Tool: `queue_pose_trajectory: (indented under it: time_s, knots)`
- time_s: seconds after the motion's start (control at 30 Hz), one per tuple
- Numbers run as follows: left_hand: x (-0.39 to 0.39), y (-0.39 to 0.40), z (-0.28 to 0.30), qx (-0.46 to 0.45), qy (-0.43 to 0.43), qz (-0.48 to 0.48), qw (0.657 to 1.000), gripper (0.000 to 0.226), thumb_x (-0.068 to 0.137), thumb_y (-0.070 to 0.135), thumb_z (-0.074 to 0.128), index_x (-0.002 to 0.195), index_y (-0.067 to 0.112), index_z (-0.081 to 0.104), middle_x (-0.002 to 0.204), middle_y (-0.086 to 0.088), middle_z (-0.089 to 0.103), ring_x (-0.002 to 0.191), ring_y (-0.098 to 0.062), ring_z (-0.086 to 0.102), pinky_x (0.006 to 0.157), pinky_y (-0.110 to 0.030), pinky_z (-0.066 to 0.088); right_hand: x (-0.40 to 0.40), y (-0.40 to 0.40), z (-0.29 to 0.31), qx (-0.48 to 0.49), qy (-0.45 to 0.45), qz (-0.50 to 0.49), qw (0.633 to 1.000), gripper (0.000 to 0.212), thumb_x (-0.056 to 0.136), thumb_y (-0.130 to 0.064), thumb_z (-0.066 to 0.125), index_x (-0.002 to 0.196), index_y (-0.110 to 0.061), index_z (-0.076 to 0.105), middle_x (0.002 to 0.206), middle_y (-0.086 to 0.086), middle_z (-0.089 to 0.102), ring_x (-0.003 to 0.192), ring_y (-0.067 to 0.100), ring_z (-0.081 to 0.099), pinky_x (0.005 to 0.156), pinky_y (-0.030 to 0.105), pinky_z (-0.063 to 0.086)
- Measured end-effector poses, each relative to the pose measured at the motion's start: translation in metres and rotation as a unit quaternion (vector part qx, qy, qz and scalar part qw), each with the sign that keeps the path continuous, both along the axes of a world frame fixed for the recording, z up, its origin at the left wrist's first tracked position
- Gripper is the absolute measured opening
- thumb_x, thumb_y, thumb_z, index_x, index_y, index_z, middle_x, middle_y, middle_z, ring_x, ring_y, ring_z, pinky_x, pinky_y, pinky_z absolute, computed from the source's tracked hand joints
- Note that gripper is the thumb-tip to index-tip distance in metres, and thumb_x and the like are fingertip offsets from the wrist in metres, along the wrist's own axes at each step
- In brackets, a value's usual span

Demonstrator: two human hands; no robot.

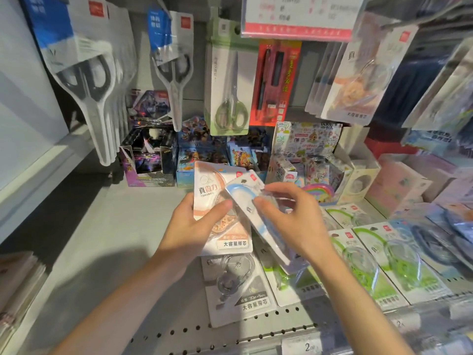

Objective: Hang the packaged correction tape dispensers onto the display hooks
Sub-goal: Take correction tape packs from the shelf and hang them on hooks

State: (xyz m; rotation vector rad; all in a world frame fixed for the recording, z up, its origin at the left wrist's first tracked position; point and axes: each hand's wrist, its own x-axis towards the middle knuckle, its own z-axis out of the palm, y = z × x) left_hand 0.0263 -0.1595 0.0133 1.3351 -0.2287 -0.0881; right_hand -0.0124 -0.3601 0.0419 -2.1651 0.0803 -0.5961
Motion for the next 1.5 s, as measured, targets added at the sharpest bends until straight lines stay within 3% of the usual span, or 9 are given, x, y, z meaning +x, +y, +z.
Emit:
queue_pose_trajectory:
  time_s: [0.27, 0.37, 0.47, 0.57, 0.67, 0.87, 1.0, 1.37, 1.5]
  knots:
    - [-0.002, -0.002, 0.005, 0.013, 0.014, 0.07, 0.997, 0.029, 0.086, 0.01, 0.08, 0.109, 0.023, 0.068, 0.094, 0.006, 0.082, 0.086, -0.016, 0.079, 0.067, -0.03, 0.061, -0.008, 0.017, 0.0, 0.016, -0.04, 0.049, 0.998, 0.028, 0.097, -0.038, 0.07, 0.119, -0.023, 0.074, 0.12, -0.015, 0.069, 0.113, 0.0, 0.064, 0.101, 0.029, 0.052]
    - [-0.006, -0.003, 0.008, -0.009, -0.004, 0.059, 0.998, 0.029, 0.087, 0.008, 0.078, 0.112, 0.018, 0.068, 0.097, 0.002, 0.082, 0.087, -0.017, 0.079, 0.064, -0.024, 0.06, -0.013, 0.002, -0.001, -0.001, -0.009, 0.051, 0.999, 0.048, 0.092, -0.048, 0.071, 0.136, -0.031, 0.059, 0.13, -0.026, 0.055, 0.123, -0.009, 0.051, 0.101, 0.009, 0.039]
    - [-0.012, -0.014, 0.017, -0.04, -0.03, 0.052, 0.997, 0.033, 0.085, 0.01, 0.08, 0.114, 0.019, 0.068, 0.103, 0.0, 0.081, 0.093, -0.021, 0.079, 0.07, -0.027, 0.062, -0.019, -0.014, 0.004, 0.115, 0.068, 0.103, 0.986, 0.064, 0.084, -0.058, 0.071, 0.141, -0.032, 0.053, 0.126, -0.026, 0.065, 0.117, -0.011, 0.061, 0.091, 0.007, 0.047]
    - [-0.017, -0.029, 0.031, -0.048, -0.075, 0.038, 0.995, 0.039, 0.08, 0.02, 0.081, 0.117, 0.023, 0.069, 0.112, -0.002, 0.079, 0.103, -0.021, 0.076, 0.082, -0.032, 0.062, -0.022, -0.034, 0.007, 0.224, 0.068, 0.159, 0.959, 0.048, 0.086, -0.039, 0.075, 0.128, -0.018, 0.064, 0.114, -0.008, 0.08, 0.106, 0.007, 0.074, 0.084, 0.02, 0.058]
    - [-0.024, -0.05, 0.048, -0.015, -0.123, 0.017, 0.992, 0.041, 0.084, 0.025, 0.079, 0.123, 0.024, 0.066, 0.117, 0.0, 0.078, 0.108, -0.019, 0.075, 0.088, -0.034, 0.061, -0.027, -0.058, 0.016, 0.303, 0.047, 0.194, 0.932, 0.051, 0.081, -0.033, 0.079, 0.125, -0.01, 0.064, 0.112, 0.003, 0.081, 0.104, 0.019, 0.078, 0.079, 0.023, 0.06]
    - [-0.037, -0.111, 0.082, 0.053, -0.212, 0.13, 0.967, 0.043, 0.078, 0.043, 0.076, 0.116, 0.027, 0.067, 0.105, 0.015, 0.079, 0.095, -0.003, 0.074, 0.075, -0.012, 0.053, -0.03, -0.135, 0.044, 0.306, -0.027, 0.186, 0.933, 0.046, 0.077, -0.038, 0.088, 0.114, -0.022, 0.066, 0.104, 0.003, 0.083, 0.094, 0.018, 0.08, 0.069, 0.023, 0.06]
    - [-0.043, -0.148, 0.103, 0.074, -0.246, 0.172, 0.951, 0.04, 0.081, 0.05, 0.079, 0.115, 0.033, 0.068, 0.107, 0.02, 0.077, 0.096, 0.0, 0.073, 0.079, -0.024, 0.051, -0.031, -0.193, 0.063, 0.284, -0.082, 0.174, 0.939, 0.048, 0.074, -0.041, 0.084, 0.116, -0.025, 0.066, 0.105, 0.001, 0.083, 0.096, 0.017, 0.08, 0.071, 0.02, 0.059]
    - [-0.078, -0.203, 0.162, 0.043, -0.332, 0.214, 0.918, 0.029, 0.077, 0.046, 0.077, 0.105, 0.049, 0.071, 0.107, 0.016, 0.078, 0.096, -0.003, 0.074, 0.076, -0.014, 0.055, -0.021, -0.258, 0.112, 0.247, -0.156, 0.203, 0.935, 0.047, 0.079, -0.048, 0.072, 0.124, -0.035, 0.061, 0.112, -0.008, 0.08, 0.1, 0.01, 0.077, 0.071, 0.022, 0.06]
    - [-0.089, -0.205, 0.171, 0.027, -0.36, 0.217, 0.907, 0.036, 0.08, 0.042, 0.075, 0.114, 0.035, 0.068, 0.109, 0.012, 0.078, 0.097, -0.006, 0.075, 0.076, -0.015, 0.056, -0.015, -0.251, 0.118, 0.228, -0.188, 0.217, 0.93, 0.042, 0.087, -0.04, 0.074, 0.126, -0.031, 0.061, 0.112, -0.01, 0.079, 0.104, 0.009, 0.076, 0.081, 0.018, 0.058]
